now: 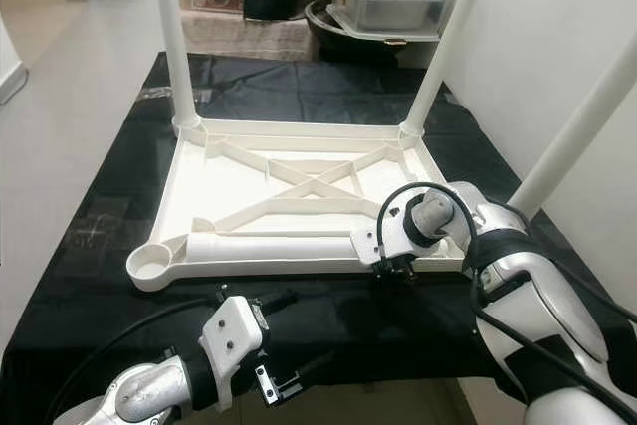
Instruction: Building children table
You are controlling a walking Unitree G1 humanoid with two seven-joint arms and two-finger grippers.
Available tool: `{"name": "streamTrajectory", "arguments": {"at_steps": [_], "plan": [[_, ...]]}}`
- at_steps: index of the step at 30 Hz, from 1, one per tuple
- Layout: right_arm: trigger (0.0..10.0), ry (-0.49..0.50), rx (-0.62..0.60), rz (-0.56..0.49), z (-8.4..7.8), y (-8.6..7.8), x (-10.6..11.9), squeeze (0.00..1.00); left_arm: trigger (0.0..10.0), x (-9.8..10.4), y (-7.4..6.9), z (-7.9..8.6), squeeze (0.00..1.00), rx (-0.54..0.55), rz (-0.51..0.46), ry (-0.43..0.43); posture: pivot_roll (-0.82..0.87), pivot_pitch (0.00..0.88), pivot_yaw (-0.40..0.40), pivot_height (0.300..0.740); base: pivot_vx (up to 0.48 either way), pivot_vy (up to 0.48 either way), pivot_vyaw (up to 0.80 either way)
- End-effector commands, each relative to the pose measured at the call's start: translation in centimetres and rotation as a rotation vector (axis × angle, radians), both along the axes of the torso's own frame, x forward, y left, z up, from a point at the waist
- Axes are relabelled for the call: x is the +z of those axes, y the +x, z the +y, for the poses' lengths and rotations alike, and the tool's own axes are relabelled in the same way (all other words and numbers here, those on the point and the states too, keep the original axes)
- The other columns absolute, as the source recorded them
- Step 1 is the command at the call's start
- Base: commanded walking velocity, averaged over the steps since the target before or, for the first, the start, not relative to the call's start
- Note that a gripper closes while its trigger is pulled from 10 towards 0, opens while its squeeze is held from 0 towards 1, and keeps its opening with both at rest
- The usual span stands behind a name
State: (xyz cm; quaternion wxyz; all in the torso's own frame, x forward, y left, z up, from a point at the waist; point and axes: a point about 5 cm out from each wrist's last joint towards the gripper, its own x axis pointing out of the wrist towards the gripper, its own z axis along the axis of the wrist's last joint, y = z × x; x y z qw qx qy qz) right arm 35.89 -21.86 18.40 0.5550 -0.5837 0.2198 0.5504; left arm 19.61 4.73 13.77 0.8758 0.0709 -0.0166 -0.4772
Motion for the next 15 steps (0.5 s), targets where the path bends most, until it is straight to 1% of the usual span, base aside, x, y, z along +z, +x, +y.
{"name": "streamTrajectory", "arguments": {"at_steps": [1,2,3,4,5,6,7,8,10,11,12,13,14,15], "plan": [[10.0,0.03,-0.01,-0.006,-0.5,0.1,1.8,0.0,10.0,-0.3,0.2,0.1,0.0,0.005,0.011,0.005,0.17,0.002,-0.108,0.74,0.0,0.0,0.0],[10.0,0.03,-0.01,-0.006,-0.5,0.1,1.8,0.0,10.0,-0.3,0.2,0.1,0.0,0.005,0.011,0.005,0.17,0.002,-0.108,0.74,0.0,0.0,0.0],[10.0,0.059,-0.015,0.027,-1.0,-0.1,2.7,0.0,10.0,-0.4,0.6,0.2,0.0,0.013,0.025,0.001,0.17,0.0,-0.099,0.74,0.0,0.0,0.0],[10.0,0.135,-0.021,0.029,-1.1,-0.2,3.9,0.0,10.0,-0.4,1.1,0.5,0.0,0.026,0.045,-0.01,0.18,0.0,-0.097,0.74,0.0,0.0,0.0],[10.0,0.135,-0.021,0.029,-1.1,-0.2,3.9,0.0,10.0,-0.4,1.1,0.5,0.0,0.026,0.045,-0.01,0.18,0.0,-0.097,0.74,0.0,0.0,0.0],[10.0,0.25,-0.04,0.017,-1.0,-0.1,5.3,0.0,10.0,-0.3,1.7,0.8,0.0,0.044,0.064,-0.023,0.18,0.0,-0.094,0.74,0.0,0.0,0.0],[10.0,0.25,-0.04,0.017,-1.0,-0.1,5.3,0.0,10.0,-0.3,1.7,0.8,0.0,0.044,0.064,-0.023,0.18,0.0,-0.094,0.74,0.0,0.0,0.0],[10.0,0.381,-0.067,-0.005,-0.8,0.0,6.5,0.0,10.0,0.0,2.5,1.1,0.0,0.074,0.082,-0.035,0.18,0.0,-0.091,0.74,0.0,0.0,0.0],[10.0,0.381,-0.067,-0.005,-0.8,0.0,6.5,0.0,10.0,0.0,2.5,1.1,0.0,0.074,0.082,-0.035,0.18,0.0,-0.091,0.74,0.0,0.0,0.0],[10.0,0.513,-0.096,-0.036,-0.5,0.3,7.4,0.0,10.0,0.2,3.3,1.4,0.0,0.106,0.098,-0.041,0.18,0.0,-0.088,0.74,0.0,0.0,0.0],[10.0,0.513,-0.096,-0.036,-0.5,0.3,7.4,0.0,10.0,0.2,3.3,1.4,0.0,0.106,0.098,-0.041,0.18,0.0,-0.088,0.74,0.0,0.0,0.0],[10.0,0.754,-0.206,-0.124,-0.3,1.0,8.2,0.0,10.0,0.8,5.0,2.1,0.0,0.157,0.114,-0.047,0.19,0.0,-0.076,0.74,0.0,0.0,0.0],[10.0,0.754,-0.206,-0.124,-0.3,1.0,8.2,0.0,10.0,0.8,5.0,2.1,0.0,0.157,0.114,-0.047,0.19,0.0,-0.076,0.74,0.0,0.0,0.0],[10.0,0.942,-0.318,-0.204,-0.4,1.6,8.2,0.0,10.0,1.2,6.6,2.9,0.48,0.197,0.129,-0.039,0.19,0.0,-0.073,0.74,0.0,0.0,0.0]]}}
